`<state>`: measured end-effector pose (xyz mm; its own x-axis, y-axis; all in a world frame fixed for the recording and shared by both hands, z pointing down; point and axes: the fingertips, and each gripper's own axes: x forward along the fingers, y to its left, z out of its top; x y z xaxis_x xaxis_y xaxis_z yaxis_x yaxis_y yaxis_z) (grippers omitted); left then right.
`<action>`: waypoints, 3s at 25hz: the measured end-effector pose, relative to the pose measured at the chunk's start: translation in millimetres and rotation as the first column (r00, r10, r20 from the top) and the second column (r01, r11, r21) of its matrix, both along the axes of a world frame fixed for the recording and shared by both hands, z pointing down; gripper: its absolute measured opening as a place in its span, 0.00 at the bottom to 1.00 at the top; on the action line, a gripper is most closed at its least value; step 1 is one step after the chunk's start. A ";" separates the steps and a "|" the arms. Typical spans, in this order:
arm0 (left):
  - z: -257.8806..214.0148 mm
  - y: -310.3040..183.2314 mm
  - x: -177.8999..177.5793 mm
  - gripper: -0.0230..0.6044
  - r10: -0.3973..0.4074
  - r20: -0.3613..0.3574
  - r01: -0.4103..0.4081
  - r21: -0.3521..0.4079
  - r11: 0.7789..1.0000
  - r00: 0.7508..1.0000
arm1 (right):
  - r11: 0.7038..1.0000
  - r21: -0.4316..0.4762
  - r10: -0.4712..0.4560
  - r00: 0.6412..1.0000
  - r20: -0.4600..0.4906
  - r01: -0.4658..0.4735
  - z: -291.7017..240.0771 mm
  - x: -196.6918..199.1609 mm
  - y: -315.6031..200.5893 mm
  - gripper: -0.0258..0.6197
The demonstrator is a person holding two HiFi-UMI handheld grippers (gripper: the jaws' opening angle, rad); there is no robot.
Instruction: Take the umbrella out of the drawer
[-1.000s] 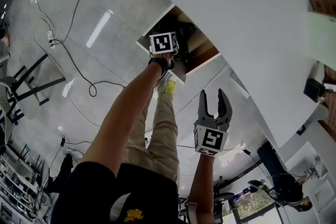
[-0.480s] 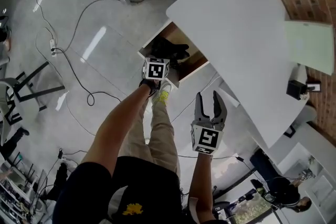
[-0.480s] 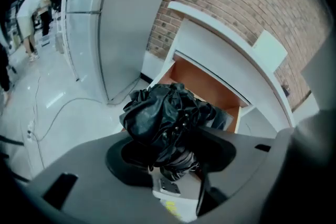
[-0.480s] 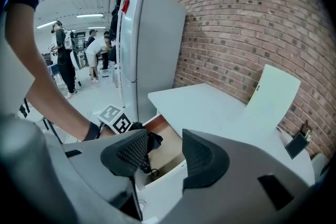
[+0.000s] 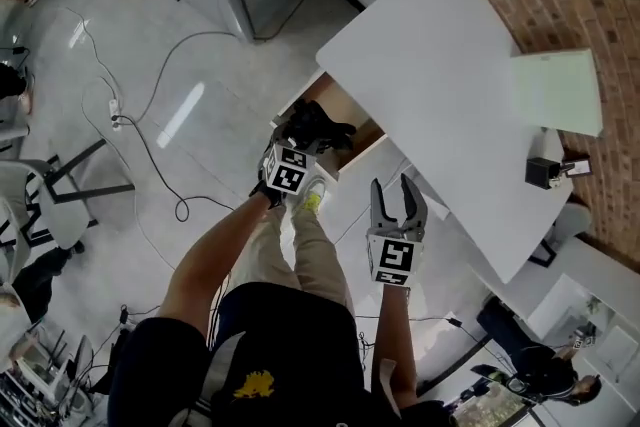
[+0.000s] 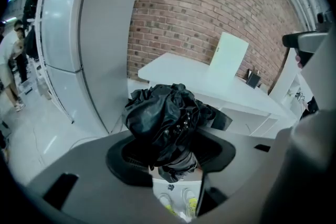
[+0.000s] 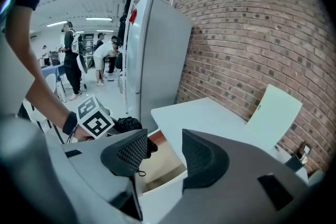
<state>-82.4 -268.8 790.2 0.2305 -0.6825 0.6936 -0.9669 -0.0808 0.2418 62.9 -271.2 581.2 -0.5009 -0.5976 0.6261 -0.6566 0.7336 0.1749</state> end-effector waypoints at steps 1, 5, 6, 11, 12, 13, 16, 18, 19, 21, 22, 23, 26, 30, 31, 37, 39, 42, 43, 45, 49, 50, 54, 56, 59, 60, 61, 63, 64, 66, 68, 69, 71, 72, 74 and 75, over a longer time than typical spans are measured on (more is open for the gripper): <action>-13.9 0.8 0.0 0.40 0.004 0.004 -0.004 0.016 1.000 1.000 | 1.000 0.007 -0.007 1.000 0.003 0.007 -6.6 -0.2 -1.8 0.40; -78.9 4.1 3.0 0.40 0.022 0.023 -0.025 0.096 0.995 0.999 | 0.998 0.036 -0.043 0.999 0.022 0.043 -34.9 -3.9 -7.5 0.39; -96.5 4.3 -0.8 0.40 0.021 0.033 -0.025 0.119 0.993 0.999 | 0.998 0.044 -0.056 0.998 0.036 0.054 -42.4 -10.0 -9.9 0.39; -186.0 1.1 -16.0 0.40 -0.018 0.070 0.001 0.235 0.972 0.997 | 0.992 0.097 -0.091 0.990 0.110 0.080 -83.5 -27.1 -26.7 0.39; -203.6 -1.7 -19.1 0.40 -0.028 0.075 0.008 0.259 0.966 0.997 | 0.991 0.110 -0.094 0.987 0.129 0.080 -93.3 -29.1 -31.1 0.39; -221.0 -5.4 -22.5 0.40 -0.038 0.080 0.014 0.283 0.959 0.996 | 0.989 0.122 -0.096 0.984 0.148 0.078 -103.2 -30.8 -35.7 0.39; -272.8 -15.4 -34.3 0.40 -0.066 0.103 0.025 0.361 0.932 0.993 | 0.987 0.139 -0.102 0.974 0.200 0.075 -129.1 -34.7 -46.1 0.39; -308.3 -17.8 -40.4 0.40 -0.077 0.125 0.020 0.406 0.914 0.989 | 0.986 0.147 -0.109 0.968 0.225 0.077 -144.2 -36.1 -47.7 0.39; -326.5 -19.0 -43.2 0.40 -0.085 0.136 0.018 0.431 0.902 0.987 | 0.985 0.155 -0.114 0.966 0.233 0.079 -151.8 -37.0 -48.2 0.39; -361.4 -21.4 -49.1 0.40 -0.101 0.153 0.015 0.482 0.876 0.983 | 0.981 0.176 -0.123 0.961 0.248 0.080 -167.5 -40.7 -50.7 0.39; -378.2 -22.1 -52.4 0.40 -0.107 0.160 0.011 0.506 0.863 0.981 | 0.979 0.189 -0.124 0.958 0.258 0.076 -175.7 -43.8 -52.9 0.39; -395.7 -22.2 -56.1 0.40 -0.111 0.170 0.004 0.528 0.849 0.979 | 0.977 0.202 -0.123 0.954 0.273 0.068 -184.5 -47.3 -55.4 0.39; -440.6 -17.2 -64.4 0.40 -0.121 0.200 -0.019 0.583 0.812 0.972 | 0.971 0.235 -0.124 0.935 0.331 0.046 -213.0 -57.6 -59.0 0.39; -472.3 -6.7 -65.8 0.40 -0.132 0.214 -0.031 0.619 0.785 0.968 | 0.958 0.282 -0.160 0.917 0.366 0.055 -246.9 -68.4 -55.1 0.39; -477.7 -6.0 -63.3 0.40 -0.129 0.216 -0.036 0.627 0.778 0.968 | 0.954 0.295 -0.169 0.914 0.370 0.056 -253.6 -68.7 -54.6 0.39; -492.5 -6.0 -43.1 0.39 -0.111 0.210 -0.052 0.646 0.761 0.971 | 0.939 0.340 -0.195 0.903 0.383 0.058 -275.7 -61.6 -54.9 0.39; -495.7 -4.7 -36.5 0.39 -0.102 0.215 -0.063 0.648 0.759 0.971 | 0.938 0.341 -0.192 0.902 0.387 0.054 -278.0 -58.2 -54.1 0.38; -502.0 -1.7 -28.5 0.39 -0.086 0.218 -0.080 0.654 0.753 0.972 | 0.937 0.345 -0.190 0.902 0.388 0.049 -280.8 -53.8 -50.6 0.37; -504.6 -0.8 -26.3 0.39 -0.083 0.218 -0.084 0.657 0.750 0.972 | 0.936 0.349 -0.191 0.902 0.388 0.048 -282.4 -52.3 -49.4 0.36; -509.3 0.8 -21.7 0.39 -0.078 0.219 -0.090 0.664 0.742 0.973 | 0.931 0.362 -0.194 0.898 0.395 0.042 -286.4 -48.4 -46.9 0.32; -513.8 1.5 -15.4 0.39 -0.070 0.221 -0.101 0.675 0.731 0.973 | 0.924 0.381 -0.199 0.890 0.410 0.031 -292.5 -42.3 -42.9 0.23; -514.0 1.0 -14.6 0.39 -0.067 0.219 -0.102 0.675 0.731 0.973 | 0.923 0.385 -0.198 0.890 0.410 0.028 -293.7 -41.1 -42.4 0.22; -514.3 -0.5 -9.3 0.39 -0.049 0.220 -0.116 0.675 0.729 0.974 | 0.919 0.394 -0.182 0.893 0.412 0.005 -297.2 -31.7 -40.1 0.20; -515.2 1.0 -6.6 0.39 -0.034 0.221 -0.128 0.676 0.726 0.975 | 0.918 0.396 -0.166 0.896 0.412 -0.012 -298.7 -27.1 -37.3 0.20; -512.9 2.5 -6.1 0.39 -0.021 0.210 -0.130 0.679 0.723 0.977 | 0.917 0.398 -0.146 0.901 0.409 -0.032 -298.2 -22.8 -33.1 0.20; -511.9 2.2 -5.2 0.39 -0.013 0.207 -0.134 0.679 0.721 0.978 | 0.916 0.398 -0.135 0.902 0.409 -0.043 -297.5 -20.6 -31.4 0.20; -511.0 1.7 -3.4 0.39 -0.002 0.206 -0.142 0.679 0.720 0.978 | 0.915 0.399 -0.125 0.904 0.410 -0.054 -297.0 -18.2 -29.8 0.20; -509.9 0.6 2.5 0.38 0.020 0.207 -0.158 0.678 0.718 0.978 | 0.914 0.400 -0.108 0.906 0.409 -0.072 -296.7 -11.9 -27.8 0.20; -509.3 -0.1 6.6 0.38 0.030 0.206 -0.165 0.677 0.717 0.978 | 0.913 0.401 -0.099 0.908 0.407 -0.080 -296.6 -7.5 -27.1 0.20; -507.4 -1.2 15.4 0.38 0.051 0.201 -0.177 0.675 0.716 0.978 | 0.911 0.401 -0.080 0.912 0.402 -0.097 -296.2 2.7 -25.9 0.19; -506.3 -3.5 23.6 0.38 0.070 0.198 -0.187 0.673 0.716 0.978 | 0.908 0.403 -0.062 0.915 0.399 -0.115 -296.2 13.0 -25.3 0.19; -506.4 -5.3 27.5 0.38 0.079 0.197 -0.193 0.673 0.714 0.977 | 0.906 0.404 -0.052 0.916 0.397 -0.123 -296.0 17.9 -25.3 0.19; -506.4 -8.8 34.7 0.38 0.093 0.196 -0.204 0.677 0.707 0.976 | 0.903 0.407 -0.037 0.920 0.391 -0.137 -294.9 26.9 -25.4 0.19; -505.9 -10.0 37.7 0.38 0.100 0.197 -0.209 0.678 0.704 0.975 | 0.902 0.407 -0.030 0.921 0.389 -0.143 -293.6 30.6 -25.5 0.18; -503.8 -11.5 42.5 0.38 0.112 0.199 -0.219 0.680 0.700 0.974 | 0.901 0.404 -0.016 0.922 0.387 -0.154 -290.1 36.9 -25.9 0.18; -502.5 -12.1 44.6 0.38 0.118 0.199 -0.224 0.680 0.698 0.973 | 0.901 0.403 -0.009 0.922 0.387 -0.160 -288.2 39.8 -26.1 0.18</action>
